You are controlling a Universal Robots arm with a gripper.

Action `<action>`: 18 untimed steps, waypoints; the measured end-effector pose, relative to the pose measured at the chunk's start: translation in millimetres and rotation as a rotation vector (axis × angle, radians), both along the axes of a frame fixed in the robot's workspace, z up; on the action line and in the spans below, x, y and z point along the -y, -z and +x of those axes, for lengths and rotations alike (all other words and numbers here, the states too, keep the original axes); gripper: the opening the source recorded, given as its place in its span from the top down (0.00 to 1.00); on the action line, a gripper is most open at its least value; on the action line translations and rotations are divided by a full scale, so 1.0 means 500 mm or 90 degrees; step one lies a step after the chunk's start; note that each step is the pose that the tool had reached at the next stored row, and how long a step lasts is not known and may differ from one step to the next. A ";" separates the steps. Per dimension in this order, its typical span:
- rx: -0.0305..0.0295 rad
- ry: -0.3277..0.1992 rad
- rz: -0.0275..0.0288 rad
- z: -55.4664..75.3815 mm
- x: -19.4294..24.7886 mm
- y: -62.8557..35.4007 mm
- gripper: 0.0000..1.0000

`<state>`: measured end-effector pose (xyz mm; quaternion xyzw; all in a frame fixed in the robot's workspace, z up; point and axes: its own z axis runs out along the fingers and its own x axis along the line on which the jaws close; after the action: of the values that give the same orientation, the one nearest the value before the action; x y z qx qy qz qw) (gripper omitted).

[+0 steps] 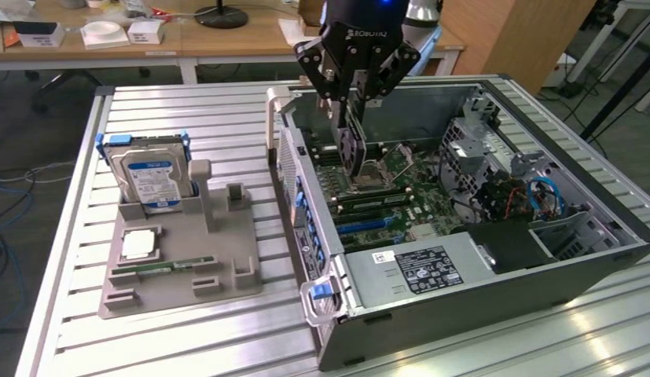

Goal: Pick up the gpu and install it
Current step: 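Pick up the gpu and move the gpu toward the slot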

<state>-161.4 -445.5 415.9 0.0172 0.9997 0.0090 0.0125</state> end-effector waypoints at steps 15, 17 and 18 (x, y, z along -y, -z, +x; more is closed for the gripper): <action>0.0000 -0.003 0.0000 0.021 0.0000 0.000 0.74; 0.0000 -0.003 0.0000 0.026 0.0000 0.000 0.74; 0.0000 -0.003 0.0000 0.028 0.0000 0.000 0.74</action>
<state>-147.4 -445.5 415.9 0.0147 0.9998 0.0090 0.0125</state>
